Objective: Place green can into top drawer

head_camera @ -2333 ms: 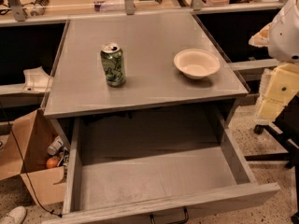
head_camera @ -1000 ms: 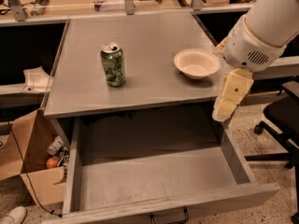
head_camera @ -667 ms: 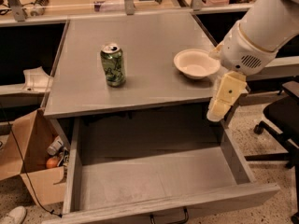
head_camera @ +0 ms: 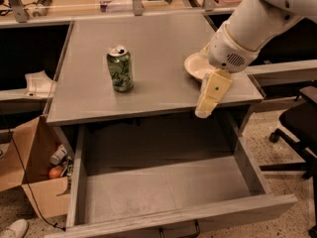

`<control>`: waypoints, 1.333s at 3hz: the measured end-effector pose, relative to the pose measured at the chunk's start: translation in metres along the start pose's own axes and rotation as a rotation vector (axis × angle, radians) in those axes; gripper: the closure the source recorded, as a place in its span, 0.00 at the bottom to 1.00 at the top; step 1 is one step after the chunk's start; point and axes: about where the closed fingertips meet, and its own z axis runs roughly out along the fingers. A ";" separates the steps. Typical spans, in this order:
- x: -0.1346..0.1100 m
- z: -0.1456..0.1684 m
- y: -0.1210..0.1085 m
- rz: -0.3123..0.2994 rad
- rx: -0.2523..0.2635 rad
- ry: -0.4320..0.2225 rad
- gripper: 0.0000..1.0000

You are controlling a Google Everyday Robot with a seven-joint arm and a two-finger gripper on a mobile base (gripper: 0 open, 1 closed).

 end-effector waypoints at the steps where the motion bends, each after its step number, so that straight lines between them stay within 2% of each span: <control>1: -0.006 0.002 -0.012 0.017 0.019 -0.075 0.00; 2: -0.021 0.007 -0.036 0.027 0.025 -0.165 0.00; 3: -0.034 0.018 -0.053 0.046 0.008 -0.233 0.00; 4: -0.035 0.020 -0.055 0.049 0.005 -0.240 0.00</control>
Offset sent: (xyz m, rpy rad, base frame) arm 0.0792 0.0268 0.0229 0.2892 -0.0836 -0.0084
